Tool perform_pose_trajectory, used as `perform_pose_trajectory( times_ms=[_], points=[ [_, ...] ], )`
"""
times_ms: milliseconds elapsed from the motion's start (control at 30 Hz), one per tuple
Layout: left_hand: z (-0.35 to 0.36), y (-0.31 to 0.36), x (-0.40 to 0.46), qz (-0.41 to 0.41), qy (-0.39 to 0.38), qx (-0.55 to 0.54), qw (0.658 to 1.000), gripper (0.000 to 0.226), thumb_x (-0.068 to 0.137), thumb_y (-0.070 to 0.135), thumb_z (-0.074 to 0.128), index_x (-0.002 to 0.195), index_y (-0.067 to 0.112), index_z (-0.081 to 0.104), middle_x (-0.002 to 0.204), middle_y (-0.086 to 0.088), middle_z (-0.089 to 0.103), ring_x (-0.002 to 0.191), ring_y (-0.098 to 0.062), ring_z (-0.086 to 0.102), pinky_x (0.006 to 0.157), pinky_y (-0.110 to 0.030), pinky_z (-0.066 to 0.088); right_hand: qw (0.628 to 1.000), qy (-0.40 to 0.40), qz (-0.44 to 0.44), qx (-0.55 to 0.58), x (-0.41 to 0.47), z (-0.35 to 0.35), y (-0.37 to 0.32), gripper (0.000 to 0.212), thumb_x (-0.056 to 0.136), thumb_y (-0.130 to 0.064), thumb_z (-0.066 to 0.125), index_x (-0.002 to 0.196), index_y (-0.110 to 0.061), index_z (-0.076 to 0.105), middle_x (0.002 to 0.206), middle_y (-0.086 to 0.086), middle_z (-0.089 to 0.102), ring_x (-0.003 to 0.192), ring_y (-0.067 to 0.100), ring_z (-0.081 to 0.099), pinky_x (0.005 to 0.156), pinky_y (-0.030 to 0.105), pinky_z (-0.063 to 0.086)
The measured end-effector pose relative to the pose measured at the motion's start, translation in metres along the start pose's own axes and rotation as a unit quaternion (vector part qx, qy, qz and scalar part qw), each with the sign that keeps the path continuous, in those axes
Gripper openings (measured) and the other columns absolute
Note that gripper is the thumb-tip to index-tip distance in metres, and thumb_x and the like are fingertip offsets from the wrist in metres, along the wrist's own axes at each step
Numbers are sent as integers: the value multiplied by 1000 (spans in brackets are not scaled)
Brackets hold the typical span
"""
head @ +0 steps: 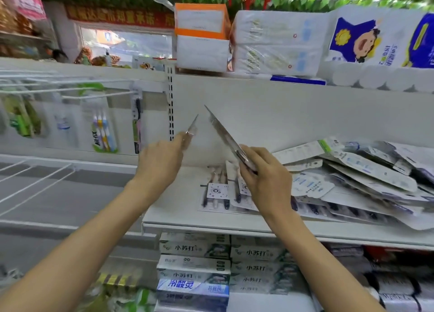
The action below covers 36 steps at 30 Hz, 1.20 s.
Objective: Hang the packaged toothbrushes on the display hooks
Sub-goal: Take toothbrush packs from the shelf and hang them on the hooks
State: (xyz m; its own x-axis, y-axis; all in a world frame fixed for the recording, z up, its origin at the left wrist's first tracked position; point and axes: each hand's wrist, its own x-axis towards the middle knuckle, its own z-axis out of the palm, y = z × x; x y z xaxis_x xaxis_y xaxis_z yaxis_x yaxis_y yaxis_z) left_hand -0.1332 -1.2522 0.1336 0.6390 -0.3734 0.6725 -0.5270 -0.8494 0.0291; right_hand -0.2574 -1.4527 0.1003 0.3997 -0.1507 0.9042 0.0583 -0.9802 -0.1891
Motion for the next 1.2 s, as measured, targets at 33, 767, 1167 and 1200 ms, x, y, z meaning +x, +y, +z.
perform_pose_trajectory(
  times_ms=[33,767,1167,1200],
  points=[
    [-3,-6,-2,-5,17,-27,999,39,103,28,44,141,30,40,85,-16,69,77,-42,65,61,-40,43,999,15,17,37,2,-2,-1,36,88,-20,75,124,-23,70,105,-7,69,77,12,63,55,26,49],
    [-74,-115,-101,-285,143,-519,793,34,99,6,54,128,22,59,93,-4,78,78,-23,75,63,-38,61,802,-222,316,455,-12,36,-91,53,71,-9,88,113,-20,59,98,-4,77,85,14,75,68,32,60],
    [-118,-246,-198,-359,120,-582,719,24,102,8,50,115,11,70,103,-6,78,93,-22,75,74,-26,60,734,-358,310,486,-30,61,-219,46,70,-17,84,112,-14,65,93,-1,79,83,16,76,68,23,57],
    [-124,-263,-207,-358,117,-581,721,23,101,9,51,112,14,71,102,-6,78,93,-23,75,76,-29,60,728,-369,310,487,-34,67,-234,53,67,-12,87,115,-14,64,97,2,79,87,21,77,75,31,59]
  ],
)
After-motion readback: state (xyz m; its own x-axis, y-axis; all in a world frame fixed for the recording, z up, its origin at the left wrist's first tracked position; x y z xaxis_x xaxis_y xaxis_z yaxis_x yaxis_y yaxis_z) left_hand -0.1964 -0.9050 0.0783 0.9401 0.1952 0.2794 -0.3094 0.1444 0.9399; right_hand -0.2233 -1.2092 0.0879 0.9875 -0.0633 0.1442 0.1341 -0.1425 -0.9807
